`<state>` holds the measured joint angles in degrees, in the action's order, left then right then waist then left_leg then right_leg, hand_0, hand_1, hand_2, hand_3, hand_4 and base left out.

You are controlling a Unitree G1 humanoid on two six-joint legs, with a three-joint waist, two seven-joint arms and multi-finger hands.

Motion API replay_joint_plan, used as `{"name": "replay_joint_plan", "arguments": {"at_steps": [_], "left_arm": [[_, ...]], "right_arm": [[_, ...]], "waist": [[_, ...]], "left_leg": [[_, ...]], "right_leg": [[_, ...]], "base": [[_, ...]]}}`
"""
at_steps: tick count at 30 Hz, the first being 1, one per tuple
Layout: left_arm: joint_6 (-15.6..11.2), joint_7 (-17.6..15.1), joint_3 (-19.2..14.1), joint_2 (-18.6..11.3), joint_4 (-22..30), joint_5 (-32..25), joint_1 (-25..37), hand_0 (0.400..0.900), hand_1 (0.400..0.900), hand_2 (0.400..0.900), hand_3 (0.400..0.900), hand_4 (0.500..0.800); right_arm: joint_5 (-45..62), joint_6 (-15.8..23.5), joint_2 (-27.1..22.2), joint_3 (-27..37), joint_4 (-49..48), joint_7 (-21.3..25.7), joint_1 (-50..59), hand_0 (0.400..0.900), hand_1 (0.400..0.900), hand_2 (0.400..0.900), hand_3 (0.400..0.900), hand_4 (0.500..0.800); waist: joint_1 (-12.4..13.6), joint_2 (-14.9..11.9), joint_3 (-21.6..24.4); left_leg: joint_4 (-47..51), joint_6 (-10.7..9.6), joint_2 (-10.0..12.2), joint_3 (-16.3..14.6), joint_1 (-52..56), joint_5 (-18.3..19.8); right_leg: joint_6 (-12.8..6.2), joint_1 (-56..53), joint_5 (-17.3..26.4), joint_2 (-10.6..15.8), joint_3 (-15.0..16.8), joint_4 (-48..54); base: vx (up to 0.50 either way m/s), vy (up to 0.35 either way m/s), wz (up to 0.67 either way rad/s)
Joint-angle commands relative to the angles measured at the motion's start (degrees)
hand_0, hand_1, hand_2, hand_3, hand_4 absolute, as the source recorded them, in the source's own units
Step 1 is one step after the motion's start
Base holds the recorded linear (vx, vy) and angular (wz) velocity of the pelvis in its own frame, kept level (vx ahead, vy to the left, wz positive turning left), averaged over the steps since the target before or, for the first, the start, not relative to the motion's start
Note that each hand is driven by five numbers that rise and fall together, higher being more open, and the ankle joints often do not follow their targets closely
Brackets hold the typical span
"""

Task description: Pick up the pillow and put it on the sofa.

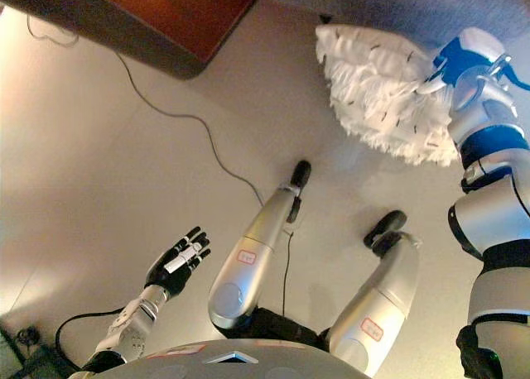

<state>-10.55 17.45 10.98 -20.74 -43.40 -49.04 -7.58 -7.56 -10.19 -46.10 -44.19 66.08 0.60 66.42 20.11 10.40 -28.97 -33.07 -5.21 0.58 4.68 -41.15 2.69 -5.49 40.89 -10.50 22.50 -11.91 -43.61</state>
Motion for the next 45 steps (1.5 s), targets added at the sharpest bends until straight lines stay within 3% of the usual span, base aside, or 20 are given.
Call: {"name": "replay_joint_plan", "arguments": {"at_steps": [1,7,10,11,17,20,22,26,30,33,37,42,45], "left_arm": [[2.0,-3.1,-2.1,-3.5,-4.1,3.3,-0.2,0.900,0.900,0.900,0.900,0.800],[5.4,-7.3,-3.2,-2.6,-8.9,7.7,2.5,0.900,0.900,0.900,0.900,0.800],[8.6,-9.7,-3.6,-2.8,-10.4,11.2,4.7,0.900,0.900,0.900,0.900,0.800],[9.8,-10.6,-3.8,-2.7,-11.2,12.4,5.4,0.900,0.900,0.900,0.900,0.800],[11.0,-13.4,-5.1,-0.8,-15.8,16.2,5.7,0.900,0.900,0.900,0.900,0.800],[10.9,-14.1,-5.8,-0.7,-19.6,19.7,5.3,0.900,0.900,0.900,0.900,0.800],[12.2,-13.7,-6.4,-1.3,-20.8,21.7,5.9,0.900,0.900,0.900,0.900,0.800],[13.9,-14.3,-6.7,-2.3,-22.1,21.9,7.4,0.900,0.900,0.900,0.900,0.800],[13.2,-15.0,-7.2,-1.6,-22.9,22.7,8.0,0.900,0.900,0.900,0.900,0.800],[12.6,-14.9,-7.4,-1.5,-23.1,23.7,7.7,0.900,0.900,0.900,0.900,0.800],[12.0,-15.9,-8.9,-1.7,-24.3,24.9,6.1,0.900,0.900,0.900,0.900,0.800],[9.7,-15.9,-9.7,-0.5,-26.2,28.5,3.0,0.900,0.900,0.900,0.900,0.800],[8.5,-15.8,-8.9,-0.6,-25.8,28.3,2.1,0.900,0.900,0.900,0.900,0.800]], "right_arm": [[-2.0,4.1,-4.0,4.2,-7.1,1.5,3.0,0.400,0.400,0.400,0.400,0.500],[-2.2,5.4,-4.6,8.1,-11.7,-0.9,-4.8,0.400,0.400,0.400,0.400,0.500],[-2.4,5.8,-7.1,11.5,-16.2,-3.2,-10.7,0.400,0.400,0.400,0.400,0.500],[-2.0,6.1,-7.9,12.6,-17.5,-4.4,-12.7,0.400,0.400,0.400,0.400,0.500],[-2.1,8.4,-7.9,14.2,-19.3,-7.3,-15.2,0.400,0.400,0.400,0.400,0.500],[-1.9,9.5,-9.0,13.7,-21.8,-9.8,-14.8,0.400,0.400,0.400,0.400,0.500],[-1.1,10.2,-9.5,13.1,-23.2,-10.4,-13.8,0.400,0.400,0.400,0.400,0.500],[0.9,10.8,-10.5,11.8,-25.8,-11.7,-10.7,0.400,0.400,0.400,0.400,0.500],[1.7,11.5,-10.2,10.2,-25.7,-12.3,-7.0,0.400,0.400,0.400,0.400,0.500],[2.9,11.6,-10.9,9.3,-23.4,-13.3,-4.0,0.400,0.400,0.400,0.400,0.500],[4.5,12.3,-11.5,8.1,-19.5,-15.1,-0.6,0.400,0.400,0.400,0.400,0.500],[5.9,12.4,-11.0,4.2,-11.5,-19.9,5.3,0.400,0.400,0.400,0.400,0.500],[5.5,10.2,-9.1,3.2,-8.1,-19.5,7.9,0.400,0.400,0.400,0.400,0.500]], "waist": [[-0.3,-3.5,3.6],[-2.3,-7.3,7.6],[-4.7,-9.0,10.2],[-5.4,-9.8,11.4],[-6.4,-12.8,16.2],[-7.0,-14.6,19.2],[-7.5,-14.9,20.1],[-9.4,-15.5,22.3],[-10.8,-17.2,23.2],[-11.4,-18.1,23.6],[-10.0,-18.6,23.9],[-7.8,-18.3,25.4],[-6.2,-16.9,24.8]], "left_leg": [[2.7,0.2,3.0,-1.1,5.7,1.0],[7.4,0.4,4.5,-3.6,17.1,1.9],[8.4,-0.8,7.7,-9.6,22.0,2.0],[8.8,-1.2,8.3,-10.3,24.0,2.1],[14.3,1.0,6.2,-10.8,31.9,1.7],[17.7,2.4,3.9,-10.3,35.3,1.7],[19.6,3.2,3.4,-10.3,37.1,1.8],[23.4,3.9,2.8,-10.0,40.1,1.7],[25.8,3.6,2.2,-10.0,43.3,3.0],[26.7,3.4,2.9,-8.3,45.1,4.7],[27.3,1.9,5.7,-7.1,46.3,4.5],[31.3,-2.0,10.1,-7.7,46.8,-0.6],[31.8,-3.6,12.3,-6.9,45.1,-4.0]], "right_leg": [[-1.08,-8.8,1.8,-0.2,-2.3,7.1],[-2.17,-21.8,4.2,-0.3,-4.5,15.6],[-2.21,-29.6,5.8,0.4,-7.7,20.4],[-2.42,-32.5,6.3,0.6,-8.2,22.3],[-3.61,-39.9,11.8,1.0,-7.7,28.6],[-5.48,-40.4,18.8,1.7,-4.3,27.8],[-6.16,-39.6,21.7,2.2,-2.5,25.9],[-6.59,-38.1,24.1,-0.2,0.5,26.2],[-7.14,-35.4,25.8,-2.0,0.7,33.7],[-7.11,-33.5,25.2,-3.6,1.8,39.0],[-6.42,-35.5,21.4,-5.1,-0.9,40.3],[-4.76,-40.7,16.1,-8.2,-4.2,42.4],[-3.18,-41.1,13.6,-9.4,-5.9,41.4]], "base": [[0.11,0.000,0.00],[0.16,-0.011,0.06],[0.19,-0.028,0.47],[0.22,0.017,0.47],[0.14,0.137,-0.01],[0.16,0.123,-0.07],[0.11,0.088,-0.10],[0.15,-0.004,0.03],[0.24,-0.167,0.17],[0.29,-0.268,0.44],[0.25,-0.316,0.37],[0.23,-0.212,0.23],[0.11,-0.172,0.24]]}}
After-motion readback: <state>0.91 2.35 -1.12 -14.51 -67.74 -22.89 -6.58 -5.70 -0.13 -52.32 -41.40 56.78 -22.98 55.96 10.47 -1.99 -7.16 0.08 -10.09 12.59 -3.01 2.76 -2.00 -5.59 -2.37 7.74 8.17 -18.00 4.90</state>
